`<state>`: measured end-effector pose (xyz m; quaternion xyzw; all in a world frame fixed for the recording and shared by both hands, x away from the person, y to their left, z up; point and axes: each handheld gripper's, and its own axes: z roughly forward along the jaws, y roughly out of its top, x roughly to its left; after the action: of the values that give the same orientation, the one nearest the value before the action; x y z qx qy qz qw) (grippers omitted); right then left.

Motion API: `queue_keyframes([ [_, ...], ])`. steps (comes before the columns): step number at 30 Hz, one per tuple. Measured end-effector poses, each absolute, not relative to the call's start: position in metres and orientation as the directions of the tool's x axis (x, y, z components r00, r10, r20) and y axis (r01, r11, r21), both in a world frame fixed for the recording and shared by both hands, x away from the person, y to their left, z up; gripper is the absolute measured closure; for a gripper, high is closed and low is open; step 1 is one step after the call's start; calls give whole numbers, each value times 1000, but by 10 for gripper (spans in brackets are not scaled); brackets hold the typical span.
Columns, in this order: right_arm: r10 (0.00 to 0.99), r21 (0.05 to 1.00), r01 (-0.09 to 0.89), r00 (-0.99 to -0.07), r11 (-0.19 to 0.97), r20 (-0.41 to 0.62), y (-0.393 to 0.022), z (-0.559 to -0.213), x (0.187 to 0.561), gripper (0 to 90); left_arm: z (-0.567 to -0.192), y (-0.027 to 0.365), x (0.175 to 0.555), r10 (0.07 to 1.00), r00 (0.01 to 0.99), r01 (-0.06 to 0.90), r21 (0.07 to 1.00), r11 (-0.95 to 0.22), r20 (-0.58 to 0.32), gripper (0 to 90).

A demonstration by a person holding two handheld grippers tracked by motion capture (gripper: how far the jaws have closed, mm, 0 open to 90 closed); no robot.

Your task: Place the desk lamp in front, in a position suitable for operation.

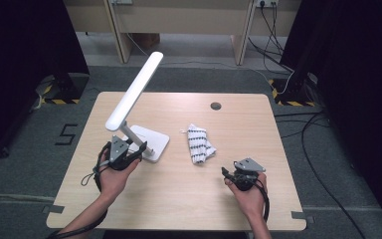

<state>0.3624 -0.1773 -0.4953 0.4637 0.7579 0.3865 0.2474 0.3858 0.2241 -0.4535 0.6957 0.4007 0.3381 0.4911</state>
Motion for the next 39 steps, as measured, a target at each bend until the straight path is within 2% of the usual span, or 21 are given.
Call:
queue_keyframes([
  [22, 894, 815, 511, -448, 272, -17, -177, -496, 362, 465, -448, 259, 360, 914, 406, 279, 953, -115, -9, 503],
  [28, 895, 817, 511, -446, 268, -14, -177, -495, 362, 465, -444, 270, 354, 919, 394, 263, 960, -100, -12, 538],
  [39, 891, 815, 509, -453, 276, -18, -176, -496, 363, 466, -444, 291, 358, 936, 348, 287, 957, -46, -60, 548],
])
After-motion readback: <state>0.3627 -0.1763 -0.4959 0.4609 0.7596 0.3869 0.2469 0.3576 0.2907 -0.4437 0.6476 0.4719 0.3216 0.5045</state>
